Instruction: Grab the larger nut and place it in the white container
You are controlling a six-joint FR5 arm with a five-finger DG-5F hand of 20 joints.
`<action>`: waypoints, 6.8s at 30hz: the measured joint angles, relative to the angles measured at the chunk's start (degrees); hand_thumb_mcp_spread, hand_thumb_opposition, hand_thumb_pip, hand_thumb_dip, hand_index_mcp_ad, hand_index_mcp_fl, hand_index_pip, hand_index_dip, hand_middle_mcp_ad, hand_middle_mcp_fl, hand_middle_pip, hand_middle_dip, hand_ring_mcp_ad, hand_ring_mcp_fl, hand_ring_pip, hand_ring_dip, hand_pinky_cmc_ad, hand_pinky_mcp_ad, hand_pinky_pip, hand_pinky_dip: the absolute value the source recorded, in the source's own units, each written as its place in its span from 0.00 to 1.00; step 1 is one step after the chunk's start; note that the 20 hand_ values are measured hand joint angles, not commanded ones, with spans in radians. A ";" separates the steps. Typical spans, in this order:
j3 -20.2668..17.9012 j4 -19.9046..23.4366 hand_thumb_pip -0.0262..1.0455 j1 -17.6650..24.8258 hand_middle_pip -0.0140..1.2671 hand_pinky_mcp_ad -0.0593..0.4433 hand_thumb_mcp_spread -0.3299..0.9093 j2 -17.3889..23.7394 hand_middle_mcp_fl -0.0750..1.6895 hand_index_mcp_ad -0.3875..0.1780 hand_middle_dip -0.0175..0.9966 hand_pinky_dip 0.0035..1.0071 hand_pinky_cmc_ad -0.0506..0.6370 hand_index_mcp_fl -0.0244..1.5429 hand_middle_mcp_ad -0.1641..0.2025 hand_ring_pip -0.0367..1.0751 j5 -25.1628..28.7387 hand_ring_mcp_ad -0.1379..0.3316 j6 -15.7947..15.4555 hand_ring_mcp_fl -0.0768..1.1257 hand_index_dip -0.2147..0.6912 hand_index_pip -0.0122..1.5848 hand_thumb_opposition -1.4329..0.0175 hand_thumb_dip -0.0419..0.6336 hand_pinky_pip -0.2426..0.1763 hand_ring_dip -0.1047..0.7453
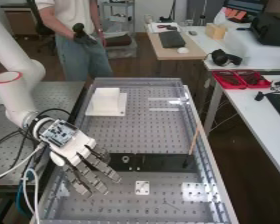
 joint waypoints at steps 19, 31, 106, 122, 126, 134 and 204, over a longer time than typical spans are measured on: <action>-0.38 1.75 0.71 0.47 0.11 0.70 0.54 -0.29 0.07 0.47 0.23 0.63 0.59 0.15 0.60 0.20 0.32 0.60 -0.62 0.06 0.35 0.97 0.39 0.48 0.33 0.23; 0.00 1.25 0.70 0.05 0.11 0.67 0.54 -0.33 0.10 0.47 0.23 0.61 0.59 0.19 0.60 0.19 -0.03 0.60 -0.81 0.06 0.34 0.96 0.39 0.48 0.33 0.23; 2.98 -16.30 0.69 4.74 0.10 0.61 0.54 8.57 0.07 0.53 0.23 0.45 0.57 0.09 0.60 0.13 -54.87 0.61 0.42 0.06 0.34 0.93 0.38 0.48 0.44 0.27; 2.57 -16.66 0.70 3.11 0.10 0.61 0.49 14.25 0.05 0.52 0.24 0.58 0.57 0.01 0.60 0.14 -51.72 0.60 2.33 0.06 0.28 0.76 0.41 0.45 0.36 0.27; 3.51 -17.82 0.70 0.78 0.10 0.61 0.49 18.02 0.05 0.52 0.24 0.58 0.57 0.01 0.60 0.14 -50.84 0.61 2.88 0.06 0.28 0.72 0.41 0.45 0.36 0.27; 9.44 -22.95 0.70 -4.19 0.10 0.61 0.49 21.74 0.05 0.52 0.24 0.59 0.57 0.01 0.60 0.14 -46.06 0.60 0.19 0.06 0.25 0.61 0.42 0.44 0.37 0.27; 29.72 -42.31 0.78 -9.26 0.11 0.75 0.30 15.10 0.05 0.48 0.24 0.46 0.58 0.02 0.60 0.12 -28.05 0.61 -11.15 0.06 0.01 0.26 0.38 0.32 0.36 0.27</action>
